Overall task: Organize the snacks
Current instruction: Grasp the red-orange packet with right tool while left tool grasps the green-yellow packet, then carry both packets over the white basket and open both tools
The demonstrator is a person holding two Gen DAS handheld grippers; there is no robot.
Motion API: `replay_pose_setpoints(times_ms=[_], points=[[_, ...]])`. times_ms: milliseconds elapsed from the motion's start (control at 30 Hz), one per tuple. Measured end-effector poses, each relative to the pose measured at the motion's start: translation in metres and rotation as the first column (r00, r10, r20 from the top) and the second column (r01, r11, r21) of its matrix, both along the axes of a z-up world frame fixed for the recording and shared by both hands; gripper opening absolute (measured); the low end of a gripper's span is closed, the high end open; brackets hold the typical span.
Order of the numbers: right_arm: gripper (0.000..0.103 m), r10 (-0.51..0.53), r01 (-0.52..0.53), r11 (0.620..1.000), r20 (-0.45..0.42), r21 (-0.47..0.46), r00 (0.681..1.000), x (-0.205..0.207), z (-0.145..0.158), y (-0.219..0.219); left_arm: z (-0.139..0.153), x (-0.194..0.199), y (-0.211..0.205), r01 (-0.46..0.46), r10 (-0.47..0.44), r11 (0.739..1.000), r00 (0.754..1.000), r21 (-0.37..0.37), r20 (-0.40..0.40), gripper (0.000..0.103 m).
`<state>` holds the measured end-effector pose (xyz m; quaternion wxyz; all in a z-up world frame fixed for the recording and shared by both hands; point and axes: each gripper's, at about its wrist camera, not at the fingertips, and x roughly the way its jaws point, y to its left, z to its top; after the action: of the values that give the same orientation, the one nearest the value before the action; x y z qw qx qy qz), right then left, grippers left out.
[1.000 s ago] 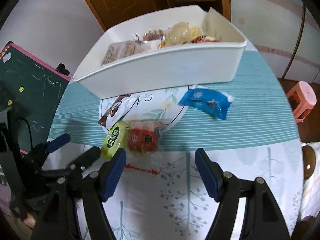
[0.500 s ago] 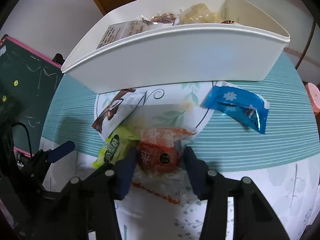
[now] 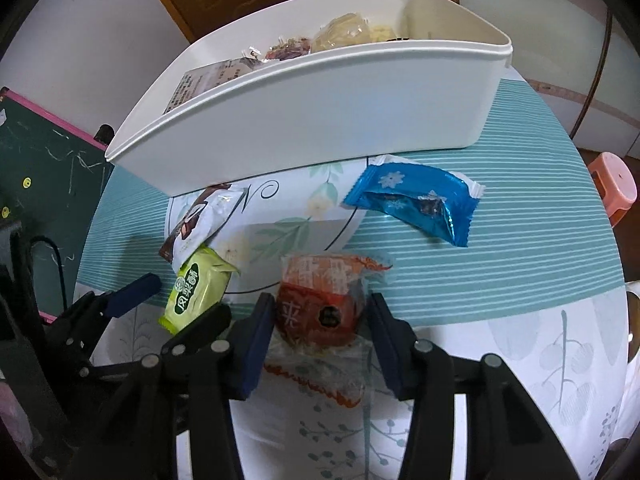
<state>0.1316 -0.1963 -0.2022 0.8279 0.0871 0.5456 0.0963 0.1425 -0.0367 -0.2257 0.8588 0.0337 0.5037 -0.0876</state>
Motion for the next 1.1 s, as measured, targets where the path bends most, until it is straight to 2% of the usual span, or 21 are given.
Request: replay_pose_setpoints(times_ms=[33, 67, 400, 500, 667, 800, 867, 1000, 1100], points=[[0.048, 0.000, 0.000, 1.000, 0.002, -0.001, 1.000, 0.002, -0.001, 0.004, 0.002, -0.001, 0.000, 0.003, -0.003, 1.000, 1.000, -0.003, 0.006, 0.039], [0.048, 0.001, -0.001, 1.000, 0.004, -0.002, 1.000, 0.002, -0.001, 0.004, 0.003, -0.001, 0.000, 0.001, -0.001, 1.000, 1.000, -0.009, 0.002, 0.036], [0.047, 0.005, -0.005, 1.000, -0.012, -0.001, 1.000, -0.012, 0.000, 0.003, 0.014, -0.019, 0.038, -0.068, 0.052, 0.979, 0.995, -0.194, -0.086, 0.035], [0.047, 0.008, -0.007, 1.000, -0.008, 0.011, 1.000, -0.023, 0.006, 0.002, 0.031, -0.031, 0.054, -0.071, 0.056, 0.971, 0.996, -0.226, -0.070, 0.035], [0.047, 0.032, -0.033, 0.999, 0.028, 0.025, 0.999, -0.036, 0.029, 0.008, 0.078, -0.040, 0.053, -0.035, 0.041, 0.964, 0.999, -0.264, 0.015, 0.035], [0.047, 0.047, -0.051, 0.998, 0.112, 0.036, 0.993, -0.038, 0.074, 0.010, 0.126, -0.036, 0.050, 0.003, 0.024, 0.968, 0.994, -0.249, 0.102, 0.035], [0.047, 0.049, -0.056, 0.998, 0.161, 0.038, 0.986, -0.039, 0.098, 0.007, 0.154, -0.029, 0.049, 0.018, 0.018, 0.977, 0.986, -0.210, 0.167, 0.035], [0.047, 0.066, -0.074, 0.997, 0.274, 0.017, 0.959, -0.029, 0.162, -0.001, 0.209, -0.009, 0.052, 0.039, -0.001, 0.989, 0.964, -0.141, 0.265, 0.035], [0.047, 0.060, -0.067, 0.998, 0.341, 0.009, 0.938, -0.014, 0.203, -0.006, 0.246, 0.007, 0.053, 0.052, -0.012, 0.992, 0.947, -0.118, 0.321, 0.035]])
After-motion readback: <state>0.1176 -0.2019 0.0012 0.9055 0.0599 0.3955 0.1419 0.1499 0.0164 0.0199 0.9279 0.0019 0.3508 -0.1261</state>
